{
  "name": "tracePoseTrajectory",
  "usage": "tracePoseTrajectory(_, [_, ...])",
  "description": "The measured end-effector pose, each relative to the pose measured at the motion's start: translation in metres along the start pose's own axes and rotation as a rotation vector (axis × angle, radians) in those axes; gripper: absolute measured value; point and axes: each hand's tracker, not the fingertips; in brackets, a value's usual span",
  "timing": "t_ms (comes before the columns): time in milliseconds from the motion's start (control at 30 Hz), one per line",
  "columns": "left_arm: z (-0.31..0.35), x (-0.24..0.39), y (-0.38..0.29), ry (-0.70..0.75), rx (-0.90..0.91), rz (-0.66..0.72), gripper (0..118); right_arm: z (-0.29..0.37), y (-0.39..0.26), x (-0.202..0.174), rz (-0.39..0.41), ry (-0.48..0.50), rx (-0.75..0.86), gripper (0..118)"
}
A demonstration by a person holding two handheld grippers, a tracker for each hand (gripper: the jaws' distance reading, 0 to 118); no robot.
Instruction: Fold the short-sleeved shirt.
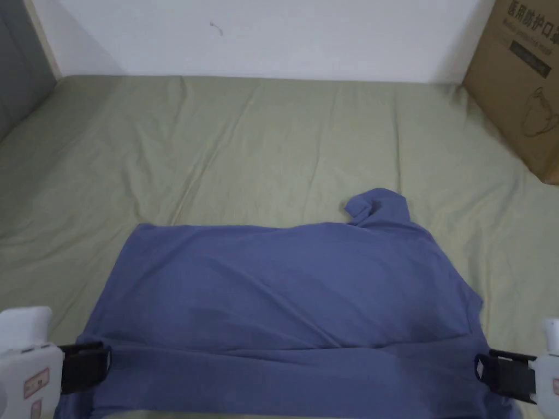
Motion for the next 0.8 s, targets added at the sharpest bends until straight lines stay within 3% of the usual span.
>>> tracePoseTrajectory(33, [0.002, 0.004, 0.008, -0.024, 0.027, -0.001, 52, 0.003, 0.009, -0.002, 0.020, 0.007, 0.016, 67])
tracePoseTrajectory(67, [0.003, 0.010, 0.013, -0.034, 0.060, 0.003, 21, 0.005, 0.015, -0.007, 0.020, 0.009, 0.024, 48])
tracePoseTrajectory(100, [0.000, 0.015, 0.018, -0.043, 0.080, 0.002, 6, 0.006, 0.020, -0.011, 0.022, 0.020, 0.035, 25])
tracePoseTrajectory(133, [-0.005, 0.020, 0.020, -0.043, 0.073, -0.010, 4, 0.004, 0.023, -0.015, 0.022, 0.022, 0.041, 8])
tracePoseTrajectory(200, [-0.019, 0.031, 0.022, -0.026, 0.051, -0.027, 0, -0.004, 0.023, -0.023, 0.009, -0.009, 0.060, 3])
tracePoseTrajectory(400, [-0.052, 0.046, 0.018, -0.043, -0.021, -0.038, 0, -0.038, 0.020, -0.039, 0.015, 0.036, 0.004, 0])
tracePoseTrajectory(567, [-0.063, 0.040, 0.040, -0.054, -0.017, -0.013, 0, -0.069, 0.081, -0.029, 0.014, 0.072, 0.028, 0])
tracePoseTrajectory(600, [-0.066, 0.038, 0.047, -0.056, -0.016, -0.011, 0, -0.079, 0.102, -0.027, 0.020, 0.077, 0.025, 7])
tracePoseTrajectory(633, [-0.069, 0.037, 0.053, -0.053, -0.016, -0.013, 0, -0.090, 0.121, -0.026, 0.031, 0.080, 0.016, 26])
tracePoseTrajectory(667, [-0.071, 0.038, 0.059, -0.046, -0.006, -0.023, 0, -0.105, 0.142, -0.025, 0.042, 0.082, 0.013, 63])
tracePoseTrajectory(700, [-0.073, 0.038, 0.065, -0.040, 0.003, -0.030, 0, -0.122, 0.162, -0.025, 0.057, 0.091, 0.011, 84])
tracePoseTrajectory(800, [-0.078, 0.040, 0.078, -0.040, 0.006, -0.013, 0, -0.170, 0.212, -0.022, 0.074, 0.061, 0.001, 88])
